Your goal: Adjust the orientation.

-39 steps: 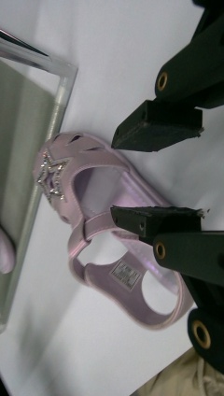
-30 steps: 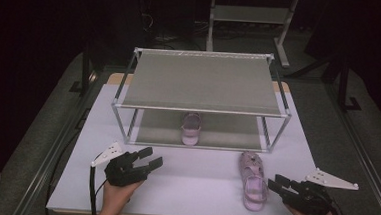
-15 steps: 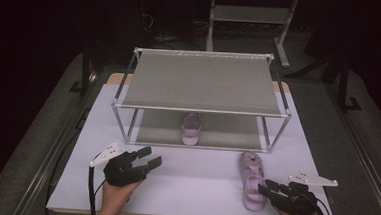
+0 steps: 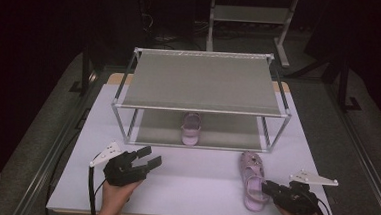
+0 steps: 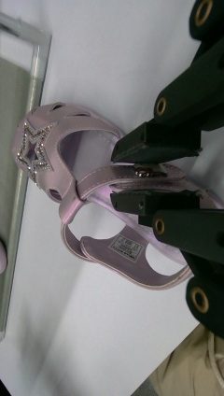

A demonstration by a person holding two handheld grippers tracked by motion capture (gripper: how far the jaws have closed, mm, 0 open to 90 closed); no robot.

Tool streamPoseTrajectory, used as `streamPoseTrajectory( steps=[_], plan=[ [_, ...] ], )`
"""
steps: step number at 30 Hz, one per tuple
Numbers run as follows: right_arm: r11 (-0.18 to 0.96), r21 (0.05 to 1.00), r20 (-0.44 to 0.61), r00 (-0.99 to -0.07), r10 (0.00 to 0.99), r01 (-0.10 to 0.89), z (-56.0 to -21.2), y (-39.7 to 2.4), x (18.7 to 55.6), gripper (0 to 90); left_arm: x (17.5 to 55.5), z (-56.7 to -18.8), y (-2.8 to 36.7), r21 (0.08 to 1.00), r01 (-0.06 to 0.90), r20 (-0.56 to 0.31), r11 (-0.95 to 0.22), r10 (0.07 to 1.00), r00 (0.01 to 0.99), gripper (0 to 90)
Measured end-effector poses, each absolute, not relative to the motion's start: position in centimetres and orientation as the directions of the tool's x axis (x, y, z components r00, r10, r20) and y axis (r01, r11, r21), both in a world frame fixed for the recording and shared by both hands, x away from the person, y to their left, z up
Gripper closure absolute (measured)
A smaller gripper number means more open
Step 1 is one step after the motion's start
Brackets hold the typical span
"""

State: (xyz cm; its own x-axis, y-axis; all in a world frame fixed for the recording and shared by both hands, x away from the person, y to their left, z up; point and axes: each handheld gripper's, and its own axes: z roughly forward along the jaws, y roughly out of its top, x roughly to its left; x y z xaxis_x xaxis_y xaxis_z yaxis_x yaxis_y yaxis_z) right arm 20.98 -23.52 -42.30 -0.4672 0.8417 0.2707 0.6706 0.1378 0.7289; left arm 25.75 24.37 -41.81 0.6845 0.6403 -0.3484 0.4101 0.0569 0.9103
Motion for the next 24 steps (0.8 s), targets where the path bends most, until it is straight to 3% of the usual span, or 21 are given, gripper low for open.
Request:
streamPoseTrajectory(
  steps=[8, 16, 24],
  plan=[
    [0.123, 0.732, 0.275, -0.456, 0.846, 0.67, -42.1, -23.5, 20.9, 76.2, 25.8, -41.8, 24.7, 0.913, 0.403, -0.348, 0.067, 0.644, 0.681, 35.5],
    [0.044, 0.726, 0.355, -0.43, 0.83, 0.686, -42.1, -24.3, 21.0, 78.4, 26.1, -42.0, 24.7, 0.911, 0.409, -0.348, 0.059, 0.643, 0.682, 35.9],
    [-0.008, 0.738, 0.436, -0.467, 0.77, 0.675, -41.6, -24.4, 20.6, 80.8, 26.1, -41.8, 24.9, 0.911, 0.406, -0.352, 0.073, 0.651, 0.673, 35.4]
  ],
)
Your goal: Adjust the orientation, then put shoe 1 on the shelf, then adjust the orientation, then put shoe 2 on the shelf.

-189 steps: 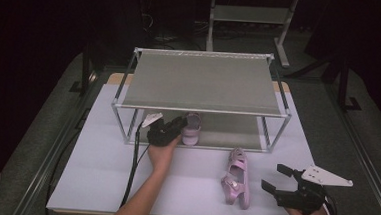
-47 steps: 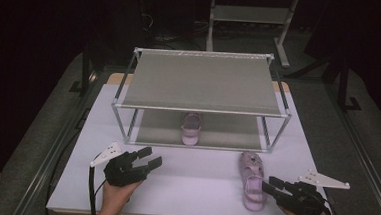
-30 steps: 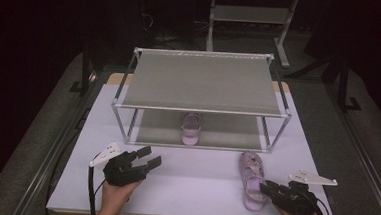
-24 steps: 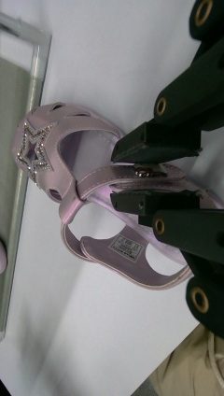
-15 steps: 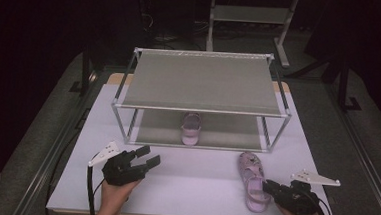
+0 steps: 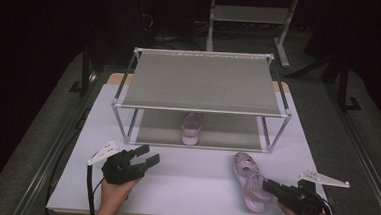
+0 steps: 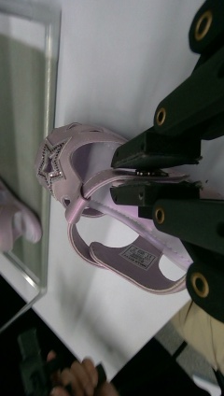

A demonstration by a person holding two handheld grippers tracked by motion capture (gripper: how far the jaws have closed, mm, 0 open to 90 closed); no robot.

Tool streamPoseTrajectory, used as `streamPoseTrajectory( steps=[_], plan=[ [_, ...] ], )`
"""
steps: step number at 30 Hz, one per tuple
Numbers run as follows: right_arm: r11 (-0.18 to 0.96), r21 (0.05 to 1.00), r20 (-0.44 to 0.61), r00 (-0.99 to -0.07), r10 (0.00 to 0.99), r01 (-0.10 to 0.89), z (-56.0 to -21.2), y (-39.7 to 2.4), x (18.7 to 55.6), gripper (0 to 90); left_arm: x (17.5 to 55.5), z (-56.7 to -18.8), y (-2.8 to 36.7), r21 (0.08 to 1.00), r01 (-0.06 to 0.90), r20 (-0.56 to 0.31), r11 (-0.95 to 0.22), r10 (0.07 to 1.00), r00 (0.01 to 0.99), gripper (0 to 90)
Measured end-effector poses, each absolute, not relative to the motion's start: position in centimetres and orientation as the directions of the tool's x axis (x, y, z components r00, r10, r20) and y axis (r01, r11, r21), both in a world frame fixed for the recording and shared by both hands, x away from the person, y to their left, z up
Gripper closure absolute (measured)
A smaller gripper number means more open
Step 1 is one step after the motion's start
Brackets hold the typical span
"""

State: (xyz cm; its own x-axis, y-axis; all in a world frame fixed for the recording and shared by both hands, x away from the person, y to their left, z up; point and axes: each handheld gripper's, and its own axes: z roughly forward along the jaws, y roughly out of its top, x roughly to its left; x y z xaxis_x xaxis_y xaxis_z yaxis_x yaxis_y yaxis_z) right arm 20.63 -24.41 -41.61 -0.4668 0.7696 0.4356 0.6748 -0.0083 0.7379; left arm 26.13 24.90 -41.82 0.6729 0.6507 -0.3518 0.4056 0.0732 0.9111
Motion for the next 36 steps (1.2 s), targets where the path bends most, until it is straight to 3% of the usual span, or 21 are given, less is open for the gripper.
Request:
streamPoseTrajectory(
  steps=[9, 36],
  plan=[
    [-0.077, 0.739, 0.533, -0.51, 0.675, 0.669, -41.2, -23.3, 20.8, 81.4, 26.4, -41.9, 25.3, 0.908, 0.411, -0.352, 0.08, 0.676, 0.647, 31.2],
    [-0.12, 0.74, 0.543, -0.483, 0.687, 0.662, -40.7, -20.7, 22.9, 81.7, 26.3, -41.7, 25.4, 0.913, 0.404, -0.338, 0.067, 0.677, 0.653, 26.7]
  ],
)
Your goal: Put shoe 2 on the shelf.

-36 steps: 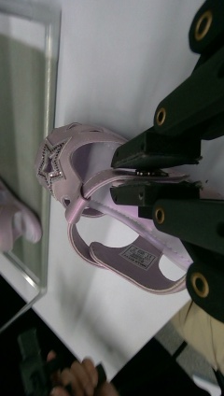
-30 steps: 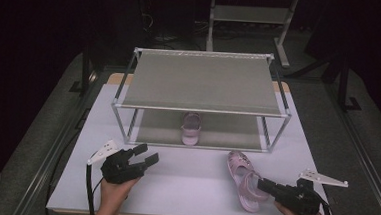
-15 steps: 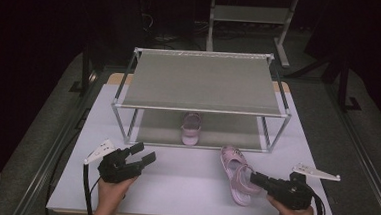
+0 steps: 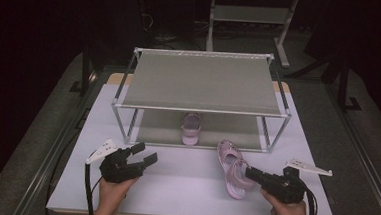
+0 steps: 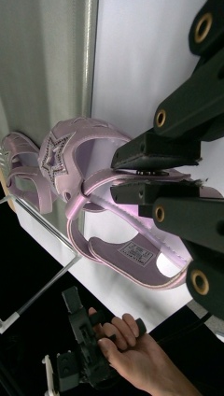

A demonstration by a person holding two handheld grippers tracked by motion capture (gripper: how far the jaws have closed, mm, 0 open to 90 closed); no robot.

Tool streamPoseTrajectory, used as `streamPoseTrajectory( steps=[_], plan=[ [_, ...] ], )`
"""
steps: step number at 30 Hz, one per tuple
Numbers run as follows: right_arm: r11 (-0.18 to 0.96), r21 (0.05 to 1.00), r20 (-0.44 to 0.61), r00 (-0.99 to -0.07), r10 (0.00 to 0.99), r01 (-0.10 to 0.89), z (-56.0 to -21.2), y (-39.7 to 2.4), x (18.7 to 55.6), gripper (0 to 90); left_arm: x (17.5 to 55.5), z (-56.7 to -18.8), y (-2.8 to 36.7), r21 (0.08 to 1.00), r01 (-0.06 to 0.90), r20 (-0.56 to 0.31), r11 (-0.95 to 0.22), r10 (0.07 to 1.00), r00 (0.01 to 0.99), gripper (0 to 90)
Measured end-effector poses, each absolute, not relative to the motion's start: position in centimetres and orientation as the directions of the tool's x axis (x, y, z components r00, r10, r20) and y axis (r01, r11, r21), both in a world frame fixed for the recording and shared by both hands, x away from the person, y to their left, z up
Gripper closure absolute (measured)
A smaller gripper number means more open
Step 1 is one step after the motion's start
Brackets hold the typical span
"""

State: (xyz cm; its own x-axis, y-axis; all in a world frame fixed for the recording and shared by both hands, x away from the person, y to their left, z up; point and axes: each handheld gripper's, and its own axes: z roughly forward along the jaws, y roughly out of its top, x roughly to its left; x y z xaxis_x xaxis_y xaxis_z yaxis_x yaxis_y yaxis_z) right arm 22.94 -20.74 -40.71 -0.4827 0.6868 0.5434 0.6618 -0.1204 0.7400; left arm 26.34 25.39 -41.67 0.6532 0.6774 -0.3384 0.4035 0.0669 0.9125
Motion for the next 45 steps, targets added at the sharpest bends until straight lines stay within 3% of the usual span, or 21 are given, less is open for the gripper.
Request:
streamPoseTrajectory(
  steps=[45],
  plan=[
    [-0.214, 0.744, 0.579, -0.45, 0.68, 0.633, -40.9, -17.4, 27.1, 81.7, 26.2, -41.6, 25.5, 0.913, 0.402, -0.335, 0.063, 0.677, 0.655, 26.4]
  ],
)
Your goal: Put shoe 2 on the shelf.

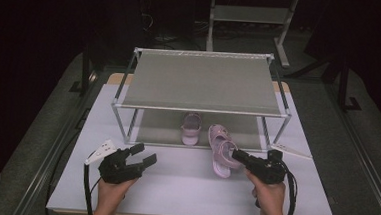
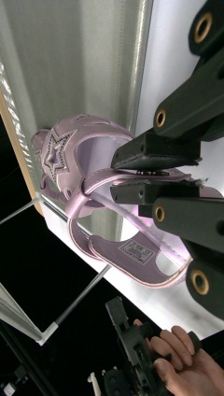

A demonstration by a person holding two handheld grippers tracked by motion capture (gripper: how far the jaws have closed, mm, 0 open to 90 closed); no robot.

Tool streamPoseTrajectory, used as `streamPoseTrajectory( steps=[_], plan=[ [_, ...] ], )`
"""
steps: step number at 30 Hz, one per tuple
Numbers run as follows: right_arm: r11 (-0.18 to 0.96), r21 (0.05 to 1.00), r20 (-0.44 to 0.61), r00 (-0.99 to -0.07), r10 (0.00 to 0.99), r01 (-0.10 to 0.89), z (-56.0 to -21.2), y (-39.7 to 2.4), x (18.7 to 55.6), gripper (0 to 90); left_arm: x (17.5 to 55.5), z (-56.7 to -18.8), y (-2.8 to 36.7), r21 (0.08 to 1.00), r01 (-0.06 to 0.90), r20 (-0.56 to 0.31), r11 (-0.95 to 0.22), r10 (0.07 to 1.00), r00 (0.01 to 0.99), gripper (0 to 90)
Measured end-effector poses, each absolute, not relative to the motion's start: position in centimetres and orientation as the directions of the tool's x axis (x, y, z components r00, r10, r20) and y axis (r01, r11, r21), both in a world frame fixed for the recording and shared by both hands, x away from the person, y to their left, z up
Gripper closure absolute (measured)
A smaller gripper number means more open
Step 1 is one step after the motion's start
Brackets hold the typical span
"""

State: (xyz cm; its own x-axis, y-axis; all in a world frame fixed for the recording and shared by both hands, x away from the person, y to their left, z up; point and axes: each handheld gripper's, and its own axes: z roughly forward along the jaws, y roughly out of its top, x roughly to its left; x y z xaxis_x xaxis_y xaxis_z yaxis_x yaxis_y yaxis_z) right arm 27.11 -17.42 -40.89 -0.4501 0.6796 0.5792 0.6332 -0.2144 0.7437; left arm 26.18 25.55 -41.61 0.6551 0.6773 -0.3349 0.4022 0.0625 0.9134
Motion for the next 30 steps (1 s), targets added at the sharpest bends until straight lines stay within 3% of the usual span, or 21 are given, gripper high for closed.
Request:
streamPoseTrajectory(
  steps=[30],
  plan=[
    [-0.247, 0.756, 0.565, -0.416, 0.712, 0.606, -41.1, -15.8, 30.2, 82.0, 26.4, -41.5, 25.5, 0.913, 0.402, -0.337, 0.065, 0.674, 0.657, 24.3]
  ],
)
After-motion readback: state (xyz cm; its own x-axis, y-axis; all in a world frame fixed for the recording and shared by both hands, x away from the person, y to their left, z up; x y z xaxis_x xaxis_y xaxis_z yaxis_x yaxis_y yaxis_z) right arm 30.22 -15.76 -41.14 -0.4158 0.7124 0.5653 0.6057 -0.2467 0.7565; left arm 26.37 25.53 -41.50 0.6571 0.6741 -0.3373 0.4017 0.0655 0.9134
